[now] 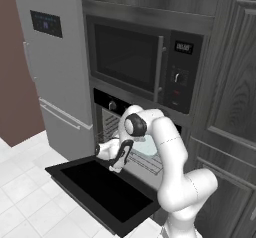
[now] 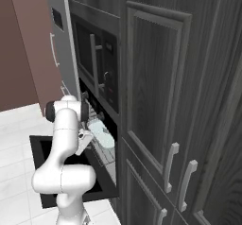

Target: Take the baked cake out of the oven and place it on the plate for cooling. Then close the oven door.

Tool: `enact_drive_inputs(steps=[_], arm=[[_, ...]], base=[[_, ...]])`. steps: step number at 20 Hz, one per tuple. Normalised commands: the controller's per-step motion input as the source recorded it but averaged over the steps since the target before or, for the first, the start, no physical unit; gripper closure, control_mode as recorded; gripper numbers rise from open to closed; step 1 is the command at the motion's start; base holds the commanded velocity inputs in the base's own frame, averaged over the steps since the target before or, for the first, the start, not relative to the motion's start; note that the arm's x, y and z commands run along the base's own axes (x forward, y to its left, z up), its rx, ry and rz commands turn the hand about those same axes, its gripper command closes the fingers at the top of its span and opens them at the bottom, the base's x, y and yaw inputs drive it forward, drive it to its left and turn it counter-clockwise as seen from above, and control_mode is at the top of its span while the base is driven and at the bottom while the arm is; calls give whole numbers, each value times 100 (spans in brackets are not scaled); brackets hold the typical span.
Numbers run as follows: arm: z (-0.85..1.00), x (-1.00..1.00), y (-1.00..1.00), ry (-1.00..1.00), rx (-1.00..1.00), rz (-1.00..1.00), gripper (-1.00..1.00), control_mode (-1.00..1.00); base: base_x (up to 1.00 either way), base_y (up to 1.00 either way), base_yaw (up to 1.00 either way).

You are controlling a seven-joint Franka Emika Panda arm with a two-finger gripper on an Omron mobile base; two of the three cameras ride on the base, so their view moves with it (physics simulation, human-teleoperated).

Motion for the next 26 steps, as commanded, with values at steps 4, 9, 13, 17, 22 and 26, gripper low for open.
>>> enact_drive_inputs(steps=[4, 9, 13, 17, 22, 26], arm=[[-47, -85, 84, 7, 7, 0, 100, -100], [-42, -73, 80, 11, 9, 0, 100, -100], [-37, -65, 79, 12, 9, 0, 100, -100], [-34, -69, 80, 12, 9, 0, 100, -100], [-32, -72, 79, 10, 8, 0, 100, -100], [-21, -72, 62, 3, 5, 0, 100, -100]], base=[[0, 0, 0], [0, 0, 0], [0, 0, 0], [0, 0, 0], [0, 0, 0], [0, 0, 0]])
